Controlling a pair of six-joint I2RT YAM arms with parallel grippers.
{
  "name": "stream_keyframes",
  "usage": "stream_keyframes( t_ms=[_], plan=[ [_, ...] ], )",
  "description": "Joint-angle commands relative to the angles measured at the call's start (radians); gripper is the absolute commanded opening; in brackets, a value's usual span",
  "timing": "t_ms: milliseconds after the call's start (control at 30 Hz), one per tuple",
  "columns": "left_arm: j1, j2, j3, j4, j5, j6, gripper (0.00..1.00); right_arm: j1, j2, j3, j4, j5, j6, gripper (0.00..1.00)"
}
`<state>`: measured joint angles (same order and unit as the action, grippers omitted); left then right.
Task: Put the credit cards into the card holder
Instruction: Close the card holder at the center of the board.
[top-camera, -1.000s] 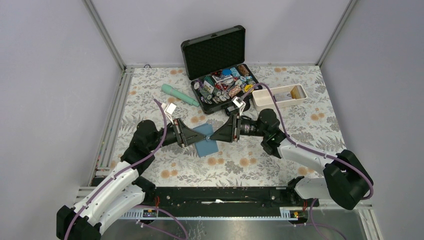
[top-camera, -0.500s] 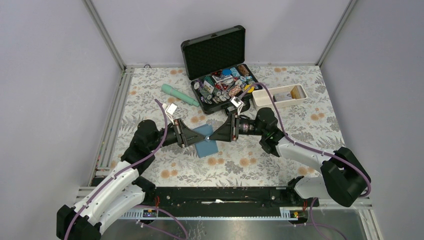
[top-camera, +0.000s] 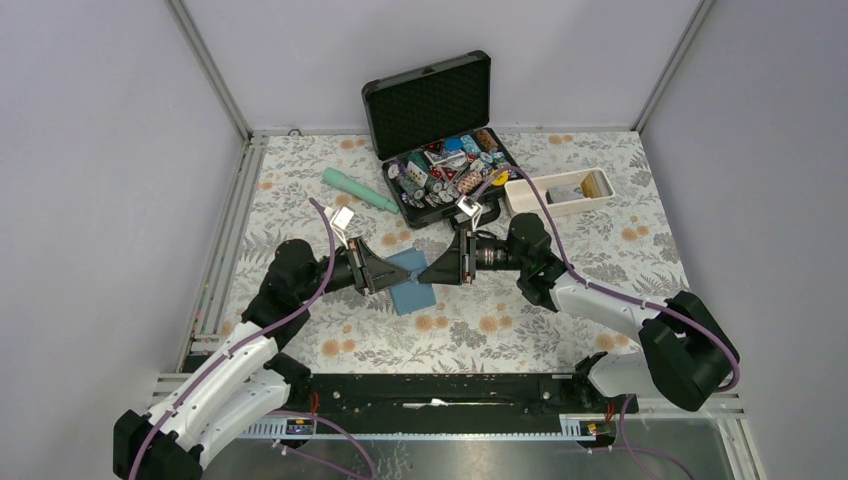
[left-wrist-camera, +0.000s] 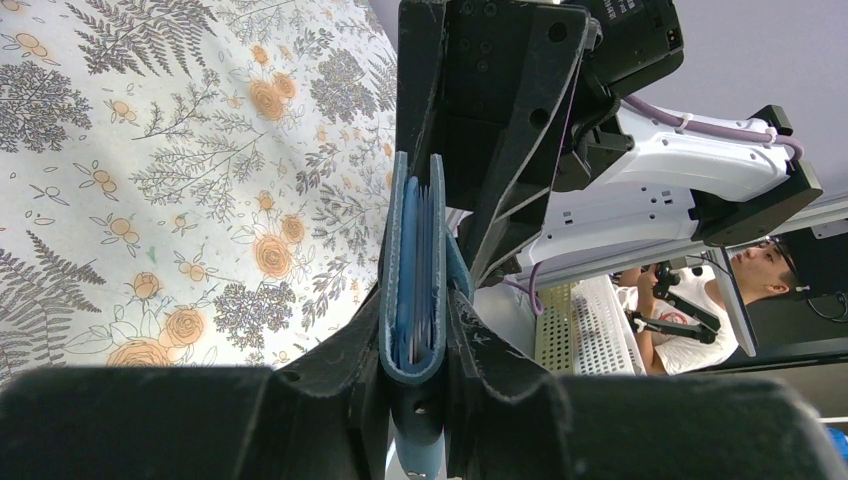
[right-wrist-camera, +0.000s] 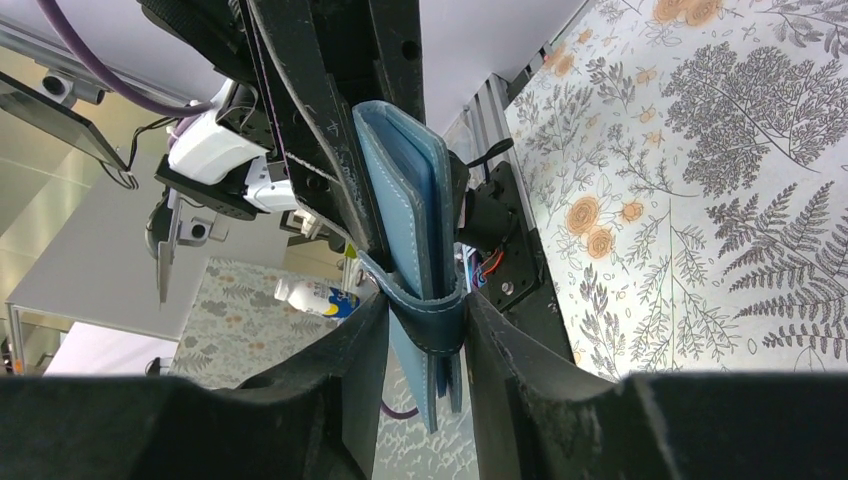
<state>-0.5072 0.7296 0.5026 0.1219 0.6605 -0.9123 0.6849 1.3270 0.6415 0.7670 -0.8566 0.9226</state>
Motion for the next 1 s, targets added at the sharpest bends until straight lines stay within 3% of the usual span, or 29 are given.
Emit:
stream_keyframes(
  t_ms=[0,333,533,967],
  plan=[
    [0.006,-0.004,0.052,0.066,0.001,0.012,0.00,0.006,0.015,0.054,-0.016,-0.048,-0.018,0.39],
    [0.006,0.008,0.053,0.073,-0.002,0.010,0.00,0.009,0.014,0.060,-0.011,-0.039,-0.021,0.36],
    [0.006,0.011,0.049,0.084,0.010,-0.005,0.00,0.007,-0.019,0.031,0.040,-0.007,-0.016,0.53],
    [0.006,-0.011,0.042,0.087,0.033,-0.004,0.00,0.001,-0.048,0.011,0.101,0.024,0.014,0.47]
  ],
)
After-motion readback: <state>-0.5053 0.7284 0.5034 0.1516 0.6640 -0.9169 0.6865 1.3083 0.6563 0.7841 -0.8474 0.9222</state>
